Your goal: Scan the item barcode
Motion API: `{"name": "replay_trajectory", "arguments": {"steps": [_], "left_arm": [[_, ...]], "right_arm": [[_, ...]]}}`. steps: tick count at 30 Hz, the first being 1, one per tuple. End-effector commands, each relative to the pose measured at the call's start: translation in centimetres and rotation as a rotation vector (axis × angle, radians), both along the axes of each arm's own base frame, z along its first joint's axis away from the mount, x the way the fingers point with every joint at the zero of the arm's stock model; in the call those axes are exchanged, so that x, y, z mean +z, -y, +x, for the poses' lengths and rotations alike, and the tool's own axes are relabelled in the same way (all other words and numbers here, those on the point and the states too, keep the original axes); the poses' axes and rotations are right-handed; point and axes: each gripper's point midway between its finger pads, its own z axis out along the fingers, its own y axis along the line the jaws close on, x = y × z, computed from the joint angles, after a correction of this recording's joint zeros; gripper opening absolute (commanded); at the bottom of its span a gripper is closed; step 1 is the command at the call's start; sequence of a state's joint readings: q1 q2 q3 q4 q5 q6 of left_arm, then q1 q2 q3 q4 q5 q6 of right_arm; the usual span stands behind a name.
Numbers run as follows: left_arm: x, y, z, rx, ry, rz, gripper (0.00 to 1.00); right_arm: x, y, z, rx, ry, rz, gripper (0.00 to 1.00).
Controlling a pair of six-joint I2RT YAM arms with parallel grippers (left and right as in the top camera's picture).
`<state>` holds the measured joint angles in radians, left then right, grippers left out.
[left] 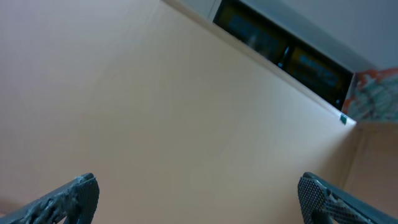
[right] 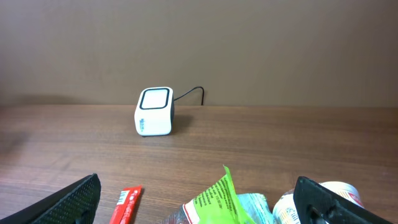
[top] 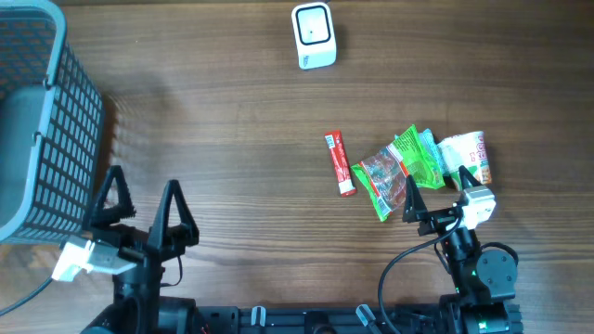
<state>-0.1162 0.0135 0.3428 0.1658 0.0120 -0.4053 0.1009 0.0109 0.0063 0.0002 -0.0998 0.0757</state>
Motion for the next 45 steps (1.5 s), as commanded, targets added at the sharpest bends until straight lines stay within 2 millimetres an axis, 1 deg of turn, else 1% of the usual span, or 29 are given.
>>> {"name": "replay_trajectory", "arguments": {"steps": [1,3,7,9,12,14,15,17,20,21,22,45], "left_arm": [[-2.9,-0.2,1.5,0.025,-0.059,0.002,1.00],[-5.2,-0.1,2.6,0.024,-0.096,0.007,1.00],[-8.7,0.1,4.0,0.024,-0.158,0.015,1.00],[-10.9,0.2,4.7,0.025,-0.206,0.022,1.00],[-12.8,0.2,5.3,0.025,-0.244,0.027,1.00],[-14.8,0.3,5.7,0.024,-0.300,0.035,1.00],[-15.4,0.3,5.8,0.025,-0.323,0.038,1.00],[-16.9,0.8,6.0,0.021,-0.377,0.127,1.00],[-20.5,1.1,6.1,0.016,-0.507,0.231,1.00],[-21.3,1.1,6.0,0.018,-0.537,0.261,1.00],[-21.3,1.2,6.0,0.020,-0.534,0.280,1.00],[-21.3,1.2,6.0,0.020,-0.534,0.279,1.00]], "right_arm": [[0.2,0.3,0.0,-0.018,0.007,0.013,1.00],[0.2,0.3,0.0,-0.018,0.007,0.013,1.00],[0.2,0.3,0.0,-0.018,0.007,0.013,1.00],[0.2,0.3,0.0,-0.018,0.007,0.013,1.00],[0.2,0.3,0.0,-0.018,0.007,0.013,1.00],[0.2,0.3,0.0,-0.018,0.007,0.013,1.00],[0.2,0.3,0.0,-0.018,0.007,0.013,1.00],[0.2,0.3,0.0,-0.018,0.007,0.013,1.00],[0.2,0.3,0.0,-0.018,0.007,0.013,1.00],[0.2,0.3,0.0,-0.018,0.007,0.013,1.00],[0.2,0.3,0.0,-0.018,0.007,0.013,1.00],[0.2,0.3,0.0,-0.018,0.007,0.013,1.00]]}}
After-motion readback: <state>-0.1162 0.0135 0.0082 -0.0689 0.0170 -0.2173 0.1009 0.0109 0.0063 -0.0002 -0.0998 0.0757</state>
